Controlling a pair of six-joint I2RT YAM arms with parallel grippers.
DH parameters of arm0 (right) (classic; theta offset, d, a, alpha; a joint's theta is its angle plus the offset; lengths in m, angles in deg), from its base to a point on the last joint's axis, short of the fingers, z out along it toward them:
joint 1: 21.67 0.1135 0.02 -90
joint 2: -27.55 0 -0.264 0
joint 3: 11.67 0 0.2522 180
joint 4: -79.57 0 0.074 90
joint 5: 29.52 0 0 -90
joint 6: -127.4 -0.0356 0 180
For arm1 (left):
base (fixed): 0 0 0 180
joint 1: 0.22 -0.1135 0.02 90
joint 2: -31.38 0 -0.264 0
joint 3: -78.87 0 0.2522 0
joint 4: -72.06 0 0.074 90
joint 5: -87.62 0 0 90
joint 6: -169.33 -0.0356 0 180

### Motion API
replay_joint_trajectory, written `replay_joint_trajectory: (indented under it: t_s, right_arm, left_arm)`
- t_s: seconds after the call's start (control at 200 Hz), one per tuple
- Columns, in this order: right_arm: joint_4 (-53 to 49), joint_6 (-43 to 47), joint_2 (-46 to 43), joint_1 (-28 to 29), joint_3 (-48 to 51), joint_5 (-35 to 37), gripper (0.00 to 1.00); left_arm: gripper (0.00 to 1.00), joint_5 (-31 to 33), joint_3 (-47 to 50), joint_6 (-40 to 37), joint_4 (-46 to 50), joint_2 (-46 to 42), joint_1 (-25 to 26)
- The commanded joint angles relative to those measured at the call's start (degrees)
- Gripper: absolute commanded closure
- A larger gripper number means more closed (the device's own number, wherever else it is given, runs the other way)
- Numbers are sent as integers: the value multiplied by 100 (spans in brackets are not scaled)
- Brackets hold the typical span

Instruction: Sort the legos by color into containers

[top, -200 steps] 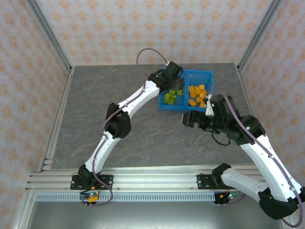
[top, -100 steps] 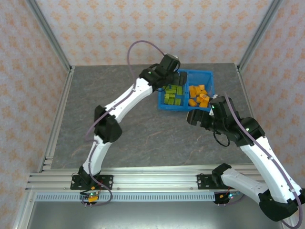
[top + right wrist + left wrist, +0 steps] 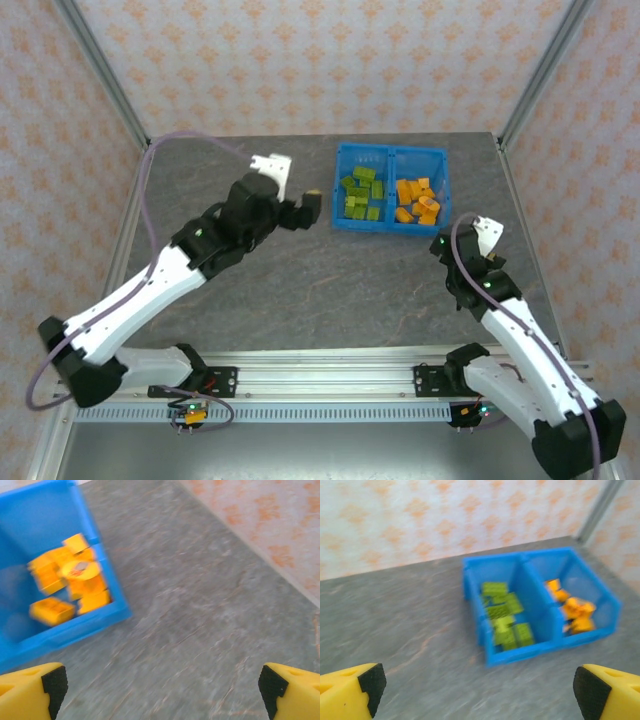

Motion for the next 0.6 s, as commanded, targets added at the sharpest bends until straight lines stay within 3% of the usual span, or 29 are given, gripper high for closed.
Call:
replay_joint_trajectory:
  t_s: [0.0, 0.17, 0.3, 0.45, 0.5, 0.566, 0.596]
  right_arm:
    - [1547, 51, 473, -608, 360, 678, 1]
    - [2845, 455, 1493, -1148, 759, 957, 1]
    - [3861, 756, 2419, -1499, 843, 590, 1]
    - [5491, 1378, 3305, -1554, 859, 91, 1]
    - [5850, 1601, 3386, -1535, 913, 82, 1]
    - [7135, 1756, 3552, -1590, 1436, -3, 1]
    - [7076, 1786, 3470, -1580, 1442, -189, 1]
  left_arm:
    - [0, 1390, 881, -349, -163, -714, -48]
    - [0, 2571, 2170, -606, -238, -1677, -117]
    - [0, 3159, 2856, -476, -279, -2176, -231]
    - [0, 3289, 3538, -877, -871, -2428, -357]
    - [0, 3337, 3723, -911, -1037, -2407, -433]
    - [0, 3376, 3904, -815, -1091, -2371, -549]
    - [0, 3399, 3996, -753, -1134, -2375, -591]
